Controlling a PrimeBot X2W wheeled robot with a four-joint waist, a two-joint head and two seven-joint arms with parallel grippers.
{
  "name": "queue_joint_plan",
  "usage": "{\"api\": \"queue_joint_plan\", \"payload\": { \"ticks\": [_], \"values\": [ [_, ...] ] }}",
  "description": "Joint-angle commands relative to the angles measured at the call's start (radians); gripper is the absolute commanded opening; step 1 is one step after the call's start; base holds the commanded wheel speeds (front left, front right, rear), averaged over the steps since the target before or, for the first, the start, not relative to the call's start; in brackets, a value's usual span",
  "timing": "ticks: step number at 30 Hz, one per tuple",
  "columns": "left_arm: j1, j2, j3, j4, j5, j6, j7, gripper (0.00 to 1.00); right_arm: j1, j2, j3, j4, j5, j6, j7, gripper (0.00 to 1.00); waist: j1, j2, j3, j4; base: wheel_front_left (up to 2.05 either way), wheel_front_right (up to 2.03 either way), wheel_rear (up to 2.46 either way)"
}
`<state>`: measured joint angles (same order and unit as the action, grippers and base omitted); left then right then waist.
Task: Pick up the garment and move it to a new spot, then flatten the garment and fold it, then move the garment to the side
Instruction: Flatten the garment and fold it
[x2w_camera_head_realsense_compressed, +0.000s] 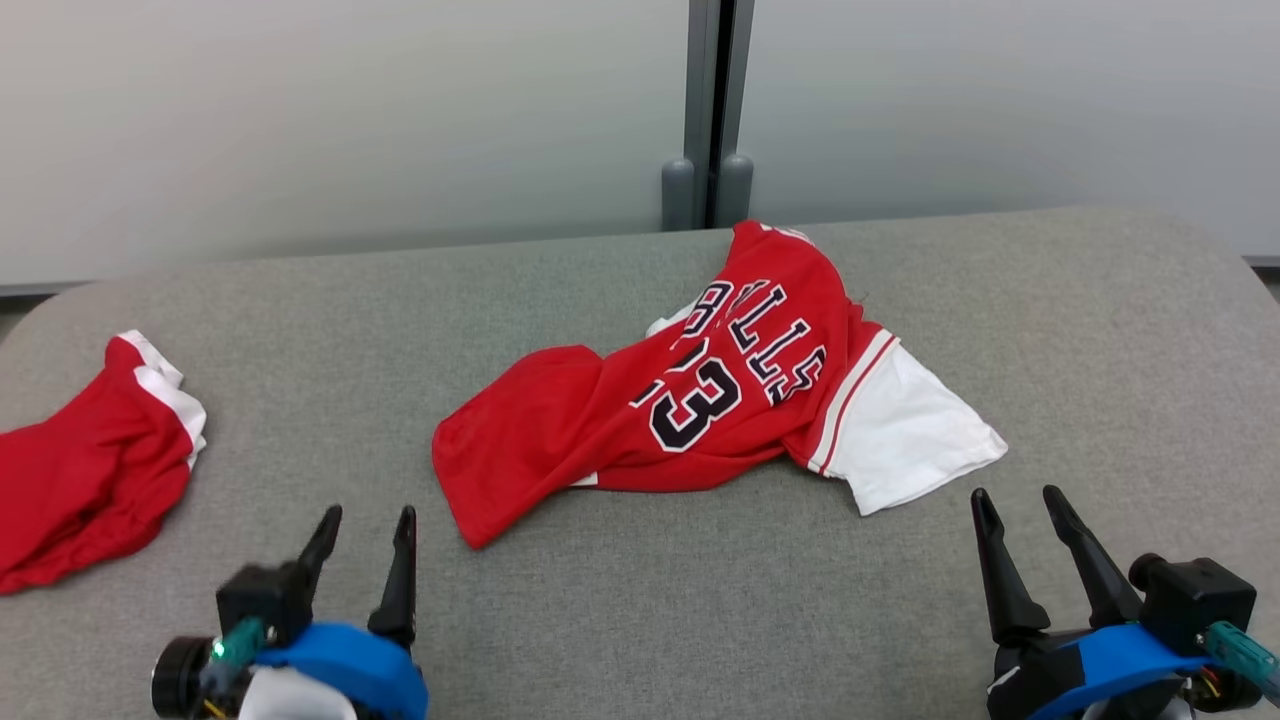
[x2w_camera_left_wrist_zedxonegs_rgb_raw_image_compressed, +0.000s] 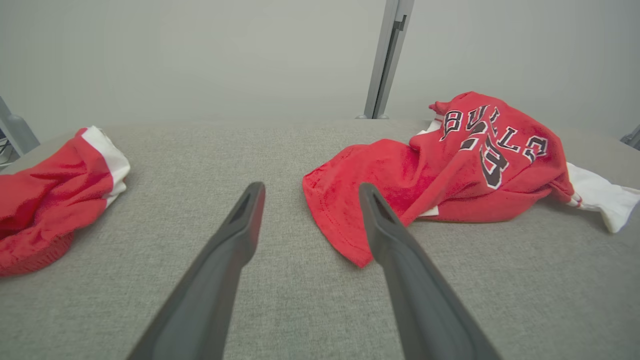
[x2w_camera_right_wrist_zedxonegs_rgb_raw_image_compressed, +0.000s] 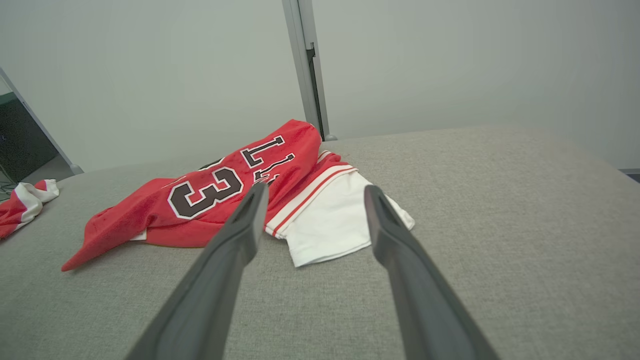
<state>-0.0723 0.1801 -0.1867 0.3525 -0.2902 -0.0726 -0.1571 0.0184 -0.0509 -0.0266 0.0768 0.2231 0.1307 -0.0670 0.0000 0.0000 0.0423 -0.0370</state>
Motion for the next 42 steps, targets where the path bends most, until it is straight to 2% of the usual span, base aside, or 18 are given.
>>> {"api": "queue_joint_plan", "payload": {
  "ticks": [1,6,11,22,25,30,31,32,33,36,42],
  "values": [
    [-0.050,0.002,-0.002,0.025,-0.010,-0.006,0.031,1.00,-0.013,0.001,0.005,-0.003,0.004,0.000,-0.003,1.00,0.0000,0.0000,0.016,0.000,0.00,0.00,0.00],
    [-0.183,-0.009,-0.002,0.141,-0.034,-0.002,0.134,1.00,-0.037,0.000,0.027,0.006,0.013,0.000,-0.002,1.00,0.0000,0.0000,0.063,-0.026,0.00,0.00,0.00],
    [-0.265,-0.009,-0.005,0.238,-0.028,0.016,0.180,1.00,-0.060,0.000,0.045,0.016,0.025,0.000,-0.012,1.00,0.0000,0.0000,0.102,-0.061,0.00,0.00,0.00],
    [-0.363,-0.006,0.027,0.399,-0.029,0.116,0.187,1.00,-0.099,0.000,0.086,0.055,0.044,0.000,-0.047,1.00,0.0000,0.0000,0.169,-0.132,0.00,0.00,0.00],
    [-0.375,-0.009,0.023,0.419,-0.037,0.102,0.180,1.00,-0.103,0.000,0.090,0.062,0.048,0.000,-0.052,1.00,0.0000,0.0000,0.172,-0.137,0.00,0.00,0.00],
    [-0.390,-0.010,0.000,0.454,-0.046,0.056,0.191,1.00,-0.112,0.000,0.102,0.075,0.055,0.000,-0.060,1.00,0.0000,0.0000,0.172,-0.143,0.00,0.00,0.00],
    [-0.392,-0.011,-0.004,0.463,-0.048,0.049,0.194,0.91,-0.113,0.000,0.104,0.077,0.055,0.000,-0.060,1.00,0.0000,0.0000,0.172,-0.143,0.00,0.00,0.00],
    [-0.395,-0.011,-0.008,0.472,-0.050,0.042,0.200,0.37,-0.114,0.000,0.106,0.079,0.054,0.000,-0.060,1.00,0.0000,0.0000,0.171,-0.144,0.00,0.00,0.00],
    [-0.399,-0.010,-0.009,0.482,-0.052,0.038,0.202,0.00,-0.114,0.000,0.107,0.079,0.053,0.000,-0.058,1.00,0.0000,0.0000,0.171,-0.145,0.00,0.00,0.00],
    [-0.407,-0.009,-0.010,0.495,-0.057,0.026,0.176,0.00,-0.116,0.000,0.108,0.081,0.052,0.000,-0.055,1.00,0.0000,0.0000,0.171,-0.148,0.00,0.00,0.00],
    [-0.396,-0.022,0.002,0.451,-0.066,0.020,0.020,0.00,-0.101,0.000,0.094,0.085,0.045,0.000,-0.054,1.00,0.0000,0.0000,0.146,-0.131,0.00,0.00,0.00]
  ]
}}
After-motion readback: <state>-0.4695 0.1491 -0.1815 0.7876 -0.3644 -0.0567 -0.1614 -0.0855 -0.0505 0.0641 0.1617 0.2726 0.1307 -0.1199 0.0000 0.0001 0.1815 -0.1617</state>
